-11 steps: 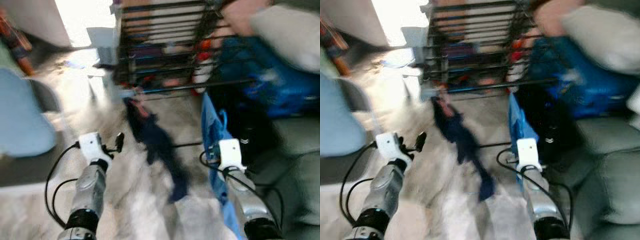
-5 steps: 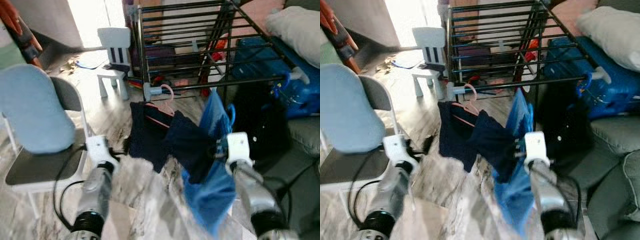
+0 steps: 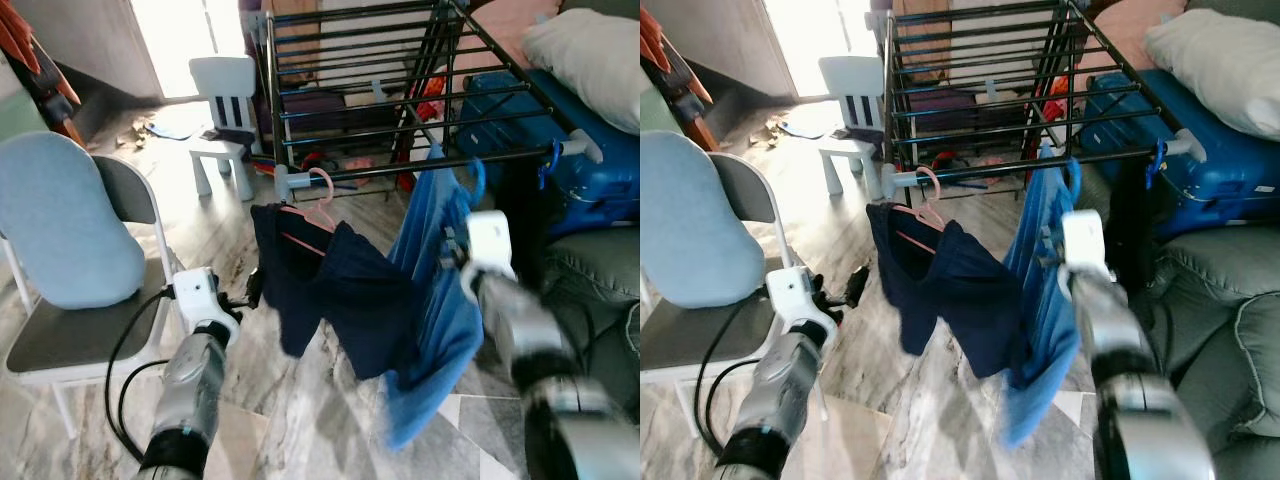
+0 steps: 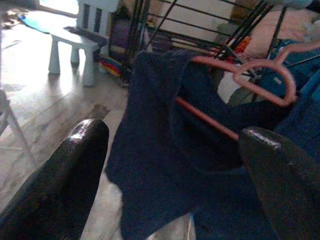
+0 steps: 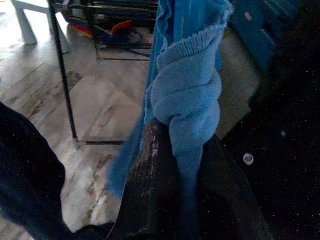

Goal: Hang hanger

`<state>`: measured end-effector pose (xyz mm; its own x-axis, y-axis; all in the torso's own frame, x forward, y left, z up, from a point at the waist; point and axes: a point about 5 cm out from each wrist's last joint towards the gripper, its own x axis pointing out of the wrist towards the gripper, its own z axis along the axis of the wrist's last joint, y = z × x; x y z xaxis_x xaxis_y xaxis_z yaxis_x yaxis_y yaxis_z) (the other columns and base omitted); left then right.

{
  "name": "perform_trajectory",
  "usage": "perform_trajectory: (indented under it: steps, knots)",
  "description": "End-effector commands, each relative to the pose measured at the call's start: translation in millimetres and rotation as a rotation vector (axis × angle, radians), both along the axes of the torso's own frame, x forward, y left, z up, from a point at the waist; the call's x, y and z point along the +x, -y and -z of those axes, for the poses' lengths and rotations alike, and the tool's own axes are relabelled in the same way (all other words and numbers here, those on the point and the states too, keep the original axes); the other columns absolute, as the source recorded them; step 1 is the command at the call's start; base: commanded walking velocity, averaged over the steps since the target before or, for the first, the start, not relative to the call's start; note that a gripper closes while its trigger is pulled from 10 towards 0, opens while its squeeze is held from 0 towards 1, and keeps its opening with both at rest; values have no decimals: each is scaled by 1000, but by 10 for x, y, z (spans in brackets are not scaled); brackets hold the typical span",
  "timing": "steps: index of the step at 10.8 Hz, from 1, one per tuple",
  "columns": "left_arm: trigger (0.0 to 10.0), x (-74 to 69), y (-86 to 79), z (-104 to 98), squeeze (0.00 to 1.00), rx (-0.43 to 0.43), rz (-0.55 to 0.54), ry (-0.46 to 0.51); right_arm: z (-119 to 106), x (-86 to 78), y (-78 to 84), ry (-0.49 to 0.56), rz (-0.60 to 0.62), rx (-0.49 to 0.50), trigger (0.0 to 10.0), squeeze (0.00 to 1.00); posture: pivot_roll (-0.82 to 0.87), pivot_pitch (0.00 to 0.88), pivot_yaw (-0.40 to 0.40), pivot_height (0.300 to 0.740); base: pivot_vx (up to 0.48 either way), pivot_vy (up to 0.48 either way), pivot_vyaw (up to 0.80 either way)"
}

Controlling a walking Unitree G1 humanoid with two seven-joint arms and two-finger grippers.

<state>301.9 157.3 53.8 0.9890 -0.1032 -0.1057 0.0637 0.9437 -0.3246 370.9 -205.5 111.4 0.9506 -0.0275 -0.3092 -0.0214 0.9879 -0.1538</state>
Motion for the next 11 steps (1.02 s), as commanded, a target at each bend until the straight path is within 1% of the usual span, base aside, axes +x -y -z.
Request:
perform_trajectory:
  steps: [1, 2, 4, 5, 7, 8, 9, 11]
  knots:
    - [10000, -27, -65, -14, 0, 3, -16, 0, -108, 84, -87, 5, -42, 8, 10000, 0, -128, 0, 64, 740, 0, 0, 0]
    - [10000, -54, -87, -19, 0, 6, -22, -1, -135, 119, -119, -15, -58, 15, 10000, 0, -118, 0, 61, 740, 0, 0, 0]
    - [10000, -181, -161, -32, 0, 14, -32, -11, -224, 206, -183, -64, -87, 39, 10000, 0, -71, 0, 52, 740, 0, 0, 0]
    - [10000, -254, -197, -45, 0, 15, -39, -17, -282, 242, -195, -72, -87, 44, 10000, 0, -49, 0, 51, 740, 0, 0, 0]
    - [10000, -319, -229, -85, 0, 14, -45, -26, -363, 282, -199, -71, -82, 64, 10000, 0, -32, 0, 54, 740, 0, 0, 0]
    - [10000, -360, -237, -118, 0, 4, -35, -29, -364, 285, -193, -91, -70, 96, 10000, 0, -26, 0, 55, 740, 0, 0, 0]
    - [10000, -408, -268, -125, 0, 12, -35, -41, -355, 282, -179, -103, -39, 143, 10000, 0, -9, 0, 54, 740, 0, 0, 0]
    - [10000, -491, -320, -140, 0, 15, -41, -63, -270, 243, -120, -140, 31, 204, 10000, 0, 17, 0, 53, 740, 0, 0, 0]
